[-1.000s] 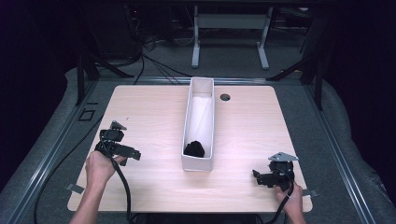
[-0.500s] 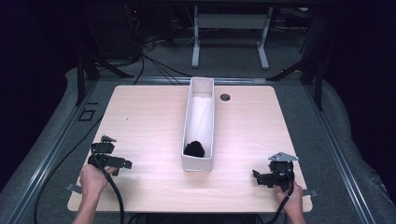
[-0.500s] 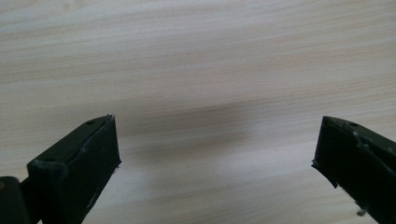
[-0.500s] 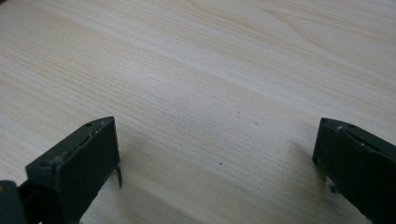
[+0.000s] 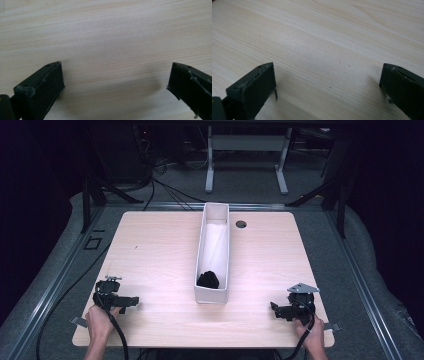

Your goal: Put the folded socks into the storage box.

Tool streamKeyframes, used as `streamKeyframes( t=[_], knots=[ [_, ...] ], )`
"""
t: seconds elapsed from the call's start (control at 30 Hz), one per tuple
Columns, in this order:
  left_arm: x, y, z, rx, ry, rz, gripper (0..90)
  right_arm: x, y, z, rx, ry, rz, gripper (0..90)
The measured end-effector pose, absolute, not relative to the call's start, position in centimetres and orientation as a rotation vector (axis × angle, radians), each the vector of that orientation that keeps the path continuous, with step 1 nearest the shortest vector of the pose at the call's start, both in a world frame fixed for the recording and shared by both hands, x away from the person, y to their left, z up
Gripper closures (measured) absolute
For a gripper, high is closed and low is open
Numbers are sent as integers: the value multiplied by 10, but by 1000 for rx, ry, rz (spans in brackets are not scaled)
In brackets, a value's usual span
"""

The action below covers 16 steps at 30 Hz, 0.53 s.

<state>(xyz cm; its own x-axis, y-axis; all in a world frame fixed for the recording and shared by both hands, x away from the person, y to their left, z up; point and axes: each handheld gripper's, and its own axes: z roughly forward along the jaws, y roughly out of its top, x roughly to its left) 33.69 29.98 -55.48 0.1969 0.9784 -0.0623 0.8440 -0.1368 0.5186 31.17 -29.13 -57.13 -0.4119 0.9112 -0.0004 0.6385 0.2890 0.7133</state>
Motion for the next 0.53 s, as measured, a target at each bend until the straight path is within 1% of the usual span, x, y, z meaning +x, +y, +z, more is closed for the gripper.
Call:
streamKeyframes(
  t=[0.1,0.27,0.3,0.4,0.53],
  knots=[
    [334,298,-560,2046,1651,504,0,312,-291,-571,1390,2155,903,0],
    [326,301,-568,1938,1628,596,0,312,-291,-571,1390,2155,902,0],
    [326,301,-568,1938,1628,596,0,312,-291,-571,1389,2156,904,0],
    [321,303,-574,1880,1584,648,0,312,-291,-571,1390,2155,903,0],
    [322,303,-574,1879,1581,648,0,312,-291,-571,1390,2156,904,0]
  ],
)
